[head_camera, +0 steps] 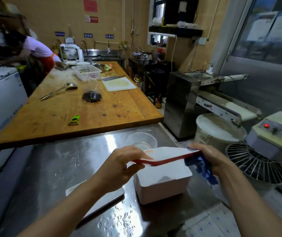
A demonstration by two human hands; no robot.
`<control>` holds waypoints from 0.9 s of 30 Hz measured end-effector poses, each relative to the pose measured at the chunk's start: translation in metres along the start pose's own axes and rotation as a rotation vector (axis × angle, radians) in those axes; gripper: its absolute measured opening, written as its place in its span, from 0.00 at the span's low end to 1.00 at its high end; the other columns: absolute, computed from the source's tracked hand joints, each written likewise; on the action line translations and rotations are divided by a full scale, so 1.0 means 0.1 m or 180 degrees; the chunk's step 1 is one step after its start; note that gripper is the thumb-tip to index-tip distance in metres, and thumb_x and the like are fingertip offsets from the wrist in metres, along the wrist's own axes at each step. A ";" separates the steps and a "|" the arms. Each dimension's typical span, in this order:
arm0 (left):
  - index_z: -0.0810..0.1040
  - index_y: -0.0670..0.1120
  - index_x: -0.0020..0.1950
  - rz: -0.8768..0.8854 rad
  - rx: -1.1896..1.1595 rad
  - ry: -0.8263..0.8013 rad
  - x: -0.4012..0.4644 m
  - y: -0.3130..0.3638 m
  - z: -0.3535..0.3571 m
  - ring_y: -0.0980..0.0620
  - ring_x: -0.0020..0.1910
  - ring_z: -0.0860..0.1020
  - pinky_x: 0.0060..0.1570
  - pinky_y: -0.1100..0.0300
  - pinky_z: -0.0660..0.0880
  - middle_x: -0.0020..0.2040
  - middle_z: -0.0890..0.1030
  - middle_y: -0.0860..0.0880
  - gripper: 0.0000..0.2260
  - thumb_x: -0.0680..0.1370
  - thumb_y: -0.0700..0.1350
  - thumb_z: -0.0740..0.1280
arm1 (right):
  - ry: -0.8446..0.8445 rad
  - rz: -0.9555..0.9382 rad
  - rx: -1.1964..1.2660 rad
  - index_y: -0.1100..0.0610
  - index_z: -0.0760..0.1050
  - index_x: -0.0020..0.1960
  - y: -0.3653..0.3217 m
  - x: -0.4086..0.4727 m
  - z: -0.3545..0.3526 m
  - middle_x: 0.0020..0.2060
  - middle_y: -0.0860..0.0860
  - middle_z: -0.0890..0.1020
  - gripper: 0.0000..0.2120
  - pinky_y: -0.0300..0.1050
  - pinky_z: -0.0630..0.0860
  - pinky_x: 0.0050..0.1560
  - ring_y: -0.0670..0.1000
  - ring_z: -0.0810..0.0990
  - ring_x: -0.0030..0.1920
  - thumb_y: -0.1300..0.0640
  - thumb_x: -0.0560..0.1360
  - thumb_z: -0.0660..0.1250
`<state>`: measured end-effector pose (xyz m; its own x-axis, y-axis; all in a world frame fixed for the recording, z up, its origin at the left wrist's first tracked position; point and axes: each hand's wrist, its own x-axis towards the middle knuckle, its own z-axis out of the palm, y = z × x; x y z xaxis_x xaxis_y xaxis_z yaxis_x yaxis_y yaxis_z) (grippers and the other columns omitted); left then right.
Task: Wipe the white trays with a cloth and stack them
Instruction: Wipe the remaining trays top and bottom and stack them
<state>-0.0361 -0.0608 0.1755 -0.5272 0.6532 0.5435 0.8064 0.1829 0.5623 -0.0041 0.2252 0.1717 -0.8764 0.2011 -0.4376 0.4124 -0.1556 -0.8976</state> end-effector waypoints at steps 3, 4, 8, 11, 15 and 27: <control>0.84 0.42 0.46 0.0164 0.0513 -0.0023 0.06 -0.11 0.12 0.47 0.47 0.79 0.44 0.57 0.78 0.48 0.83 0.48 0.08 0.69 0.35 0.74 | 0.0272 0.0065 0.0134 0.64 0.71 0.36 0.12 -0.05 -0.16 0.22 0.57 0.74 0.09 0.35 0.64 0.15 0.47 0.70 0.17 0.64 0.75 0.62; 0.84 0.44 0.43 0.0168 0.0778 -0.0034 0.06 -0.17 0.17 0.47 0.45 0.78 0.40 0.57 0.78 0.46 0.83 0.50 0.08 0.67 0.35 0.76 | 0.0351 0.0010 0.0088 0.64 0.71 0.36 0.17 -0.06 -0.21 0.20 0.55 0.73 0.09 0.34 0.62 0.15 0.46 0.69 0.16 0.65 0.75 0.62; 0.82 0.50 0.34 -0.0425 0.1327 0.0026 0.03 -0.40 0.41 0.51 0.34 0.76 0.24 0.63 0.69 0.38 0.79 0.53 0.14 0.58 0.35 0.80 | 0.0630 -0.0043 -0.0577 0.66 0.77 0.42 0.38 -0.04 -0.31 0.18 0.54 0.73 0.08 0.33 0.61 0.20 0.47 0.66 0.16 0.62 0.76 0.65; 0.80 0.51 0.31 -0.0552 0.1545 -0.0068 0.00 -0.56 0.60 0.52 0.24 0.75 0.22 0.65 0.63 0.34 0.78 0.54 0.16 0.54 0.33 0.81 | 0.0775 -0.0054 -0.0826 0.64 0.79 0.41 0.51 0.04 -0.32 0.22 0.57 0.75 0.07 0.34 0.63 0.19 0.47 0.68 0.17 0.63 0.76 0.65; 0.80 0.51 0.29 -0.0620 0.1721 -0.0295 -0.05 -0.71 0.74 0.50 0.20 0.72 0.19 0.65 0.62 0.30 0.76 0.54 0.18 0.51 0.32 0.79 | 0.0903 -0.0147 -0.1047 0.63 0.80 0.46 0.66 0.20 -0.33 0.26 0.58 0.76 0.05 0.35 0.66 0.20 0.46 0.69 0.19 0.65 0.75 0.65; 0.78 0.48 0.30 -0.1015 0.1779 -0.0577 -0.19 -0.92 1.00 0.50 0.20 0.66 0.23 0.69 0.49 0.30 0.72 0.50 0.19 0.51 0.27 0.74 | 0.1815 -0.0404 -0.1478 0.61 0.79 0.31 0.81 0.50 -0.41 0.25 0.55 0.81 0.15 0.45 0.73 0.36 0.51 0.77 0.29 0.53 0.72 0.66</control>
<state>-0.0733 -0.0163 0.0512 -0.7488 0.6082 0.2633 0.6617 0.7089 0.2442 -0.0043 0.2620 0.0747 -0.7116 0.6804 -0.1754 0.4899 0.3015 -0.8180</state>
